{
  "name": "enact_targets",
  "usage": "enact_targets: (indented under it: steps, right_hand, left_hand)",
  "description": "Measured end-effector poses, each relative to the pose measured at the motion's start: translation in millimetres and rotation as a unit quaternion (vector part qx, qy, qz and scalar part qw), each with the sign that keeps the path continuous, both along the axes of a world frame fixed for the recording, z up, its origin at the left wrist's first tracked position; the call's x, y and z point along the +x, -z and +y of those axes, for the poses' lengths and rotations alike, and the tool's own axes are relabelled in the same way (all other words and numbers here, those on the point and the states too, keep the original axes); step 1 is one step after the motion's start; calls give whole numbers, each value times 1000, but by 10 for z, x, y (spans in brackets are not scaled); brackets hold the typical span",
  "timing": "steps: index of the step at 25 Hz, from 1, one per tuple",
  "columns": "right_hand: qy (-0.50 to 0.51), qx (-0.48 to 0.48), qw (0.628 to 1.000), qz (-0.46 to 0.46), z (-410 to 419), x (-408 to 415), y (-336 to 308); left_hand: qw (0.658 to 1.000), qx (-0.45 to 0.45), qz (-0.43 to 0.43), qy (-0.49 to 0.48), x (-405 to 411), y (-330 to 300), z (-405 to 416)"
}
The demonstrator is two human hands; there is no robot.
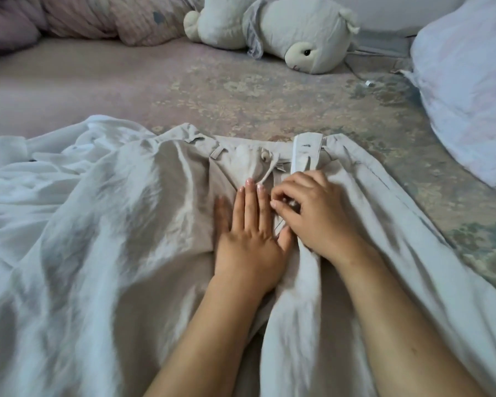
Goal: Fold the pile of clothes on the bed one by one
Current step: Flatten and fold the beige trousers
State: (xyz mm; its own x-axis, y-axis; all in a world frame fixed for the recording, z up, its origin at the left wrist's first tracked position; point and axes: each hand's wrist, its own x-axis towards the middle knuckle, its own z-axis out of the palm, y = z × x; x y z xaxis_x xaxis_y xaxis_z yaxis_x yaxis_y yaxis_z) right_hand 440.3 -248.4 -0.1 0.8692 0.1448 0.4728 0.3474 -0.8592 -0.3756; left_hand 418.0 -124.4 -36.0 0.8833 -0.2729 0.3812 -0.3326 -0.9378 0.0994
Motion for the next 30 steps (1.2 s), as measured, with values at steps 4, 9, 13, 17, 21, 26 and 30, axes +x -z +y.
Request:
enact_targets:
  steps: [4, 9, 13, 17, 21, 26, 30]
  right_hand:
    - [49, -75, 995, -40, 25, 145, -100]
    - [94, -103, 986, 86, -135, 786, -473]
    - [79, 46, 983, 162, -40, 963, -368]
    - [146, 323, 926, 128, 4, 684, -116]
    - [126, 550, 825, 22, 61, 447, -7]
    - [121, 545, 827, 70, 19, 352, 13]
    - [107, 543, 826, 104, -10, 395, 39]
  left_hand:
    - [999, 6, 32, -2, 14, -44, -39]
    - [999, 1, 52, -11, 34, -52, -35]
    - [998, -31, 45, 5, 66, -13, -25]
    - [998, -29, 49, 8, 54, -55, -47]
    - [988, -154, 24, -12, 201, -254, 61]
    - [972, -212, 92, -24, 668, -729, 26]
    - [967, -110, 225, 38, 1269, -934, -94]
